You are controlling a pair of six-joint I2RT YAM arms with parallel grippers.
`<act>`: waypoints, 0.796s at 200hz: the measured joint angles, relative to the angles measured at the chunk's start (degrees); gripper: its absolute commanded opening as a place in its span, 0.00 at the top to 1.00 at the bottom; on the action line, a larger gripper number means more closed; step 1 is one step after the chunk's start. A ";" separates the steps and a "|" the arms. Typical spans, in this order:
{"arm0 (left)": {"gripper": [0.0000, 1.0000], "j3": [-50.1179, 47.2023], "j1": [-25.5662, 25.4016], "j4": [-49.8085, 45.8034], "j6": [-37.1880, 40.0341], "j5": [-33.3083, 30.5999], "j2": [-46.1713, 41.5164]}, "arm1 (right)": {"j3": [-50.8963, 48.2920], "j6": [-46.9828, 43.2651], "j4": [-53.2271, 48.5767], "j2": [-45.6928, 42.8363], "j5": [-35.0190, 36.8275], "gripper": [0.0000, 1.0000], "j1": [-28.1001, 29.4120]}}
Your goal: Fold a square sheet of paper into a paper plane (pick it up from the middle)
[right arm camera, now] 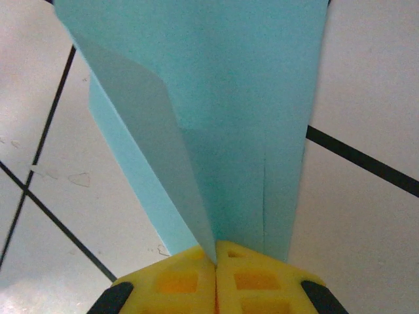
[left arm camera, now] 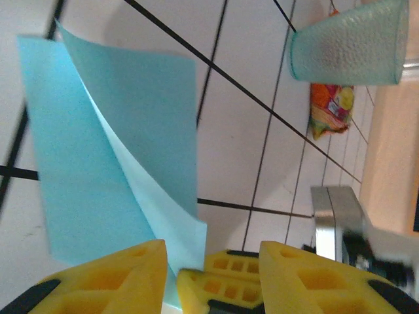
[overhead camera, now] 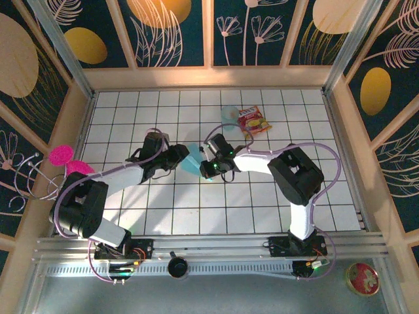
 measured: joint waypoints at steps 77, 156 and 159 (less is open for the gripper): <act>0.58 -2.49 -1.46 6.51 -1.73 2.45 5.16 | -1.27 5.99 4.76 0.28 -13.18 0.91 -5.05; 0.60 -0.57 -1.86 7.06 -1.25 3.06 8.94 | -2.38 8.66 7.80 3.58 -19.61 0.91 -6.25; 0.61 -0.48 -1.86 7.04 -1.22 3.10 9.01 | -2.40 8.83 7.93 3.65 -19.80 0.91 -6.29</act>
